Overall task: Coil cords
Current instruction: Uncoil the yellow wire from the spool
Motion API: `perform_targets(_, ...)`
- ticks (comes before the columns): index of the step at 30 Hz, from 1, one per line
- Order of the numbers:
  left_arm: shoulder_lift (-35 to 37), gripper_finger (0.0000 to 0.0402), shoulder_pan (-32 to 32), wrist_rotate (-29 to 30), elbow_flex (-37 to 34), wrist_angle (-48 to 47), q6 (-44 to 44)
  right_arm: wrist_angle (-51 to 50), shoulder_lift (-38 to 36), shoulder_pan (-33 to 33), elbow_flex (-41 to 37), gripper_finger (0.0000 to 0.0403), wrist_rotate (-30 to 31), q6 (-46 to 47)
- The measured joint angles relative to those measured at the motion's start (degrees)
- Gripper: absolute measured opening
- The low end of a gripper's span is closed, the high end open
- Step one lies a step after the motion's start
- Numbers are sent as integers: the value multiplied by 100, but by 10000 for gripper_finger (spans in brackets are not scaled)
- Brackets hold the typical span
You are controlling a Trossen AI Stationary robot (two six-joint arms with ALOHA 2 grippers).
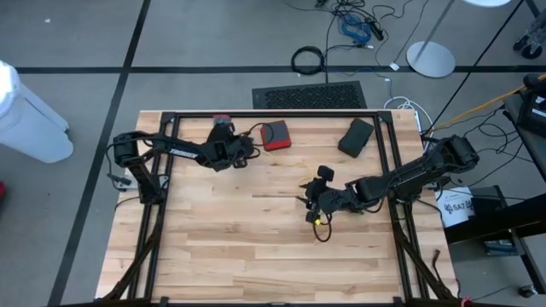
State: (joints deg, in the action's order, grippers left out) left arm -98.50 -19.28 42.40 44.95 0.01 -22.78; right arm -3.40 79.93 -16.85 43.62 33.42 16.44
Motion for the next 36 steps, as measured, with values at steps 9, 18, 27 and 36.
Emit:
perform_targets(9, -2, 43, -58, -529, -114, -15, 284, -228, -447, 341, 2, 160, 798, -223)
perform_targets(18, -13, 70, -42, -1111, -114, 30, 716, -402, -487, 949, 2, 160, 754, -362)
perform_targets(27, -13, 71, -3, -1652, -114, 54, 1985, -1394, -484, 1492, 0, 160, 308, 227)
perform_targets(36, -13, 71, 220, -2431, -114, 92, 2548, -1332, -277, 1501, 1, 160, 80, 286)
